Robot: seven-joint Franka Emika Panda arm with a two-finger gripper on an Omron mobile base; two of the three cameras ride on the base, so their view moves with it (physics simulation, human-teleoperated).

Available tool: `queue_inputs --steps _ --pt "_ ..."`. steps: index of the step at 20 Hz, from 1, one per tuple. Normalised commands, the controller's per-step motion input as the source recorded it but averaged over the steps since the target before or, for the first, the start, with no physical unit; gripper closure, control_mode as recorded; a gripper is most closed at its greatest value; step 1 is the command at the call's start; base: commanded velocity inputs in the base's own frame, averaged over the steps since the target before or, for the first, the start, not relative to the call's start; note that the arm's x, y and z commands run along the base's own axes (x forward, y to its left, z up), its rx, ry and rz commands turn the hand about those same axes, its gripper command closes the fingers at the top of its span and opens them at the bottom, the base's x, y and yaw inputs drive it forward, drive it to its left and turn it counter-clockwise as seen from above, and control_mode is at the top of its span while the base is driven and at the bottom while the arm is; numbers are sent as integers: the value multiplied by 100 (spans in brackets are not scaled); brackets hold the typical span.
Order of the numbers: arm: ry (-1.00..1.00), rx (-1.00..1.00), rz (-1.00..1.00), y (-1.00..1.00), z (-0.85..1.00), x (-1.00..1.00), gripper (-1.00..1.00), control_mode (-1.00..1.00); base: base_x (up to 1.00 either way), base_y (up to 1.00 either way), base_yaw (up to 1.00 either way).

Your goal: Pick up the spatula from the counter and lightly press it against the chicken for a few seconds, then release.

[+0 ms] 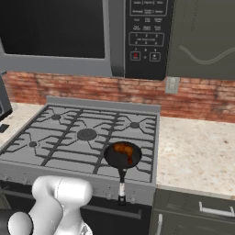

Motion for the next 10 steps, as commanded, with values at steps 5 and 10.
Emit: queue_inputs --steps 5,10 --pt "-3 0 0 36 -17 1 -100 -100 0 0 0" --pt "-3 2 0 33 -20 6 -100 -100 0 0 0"
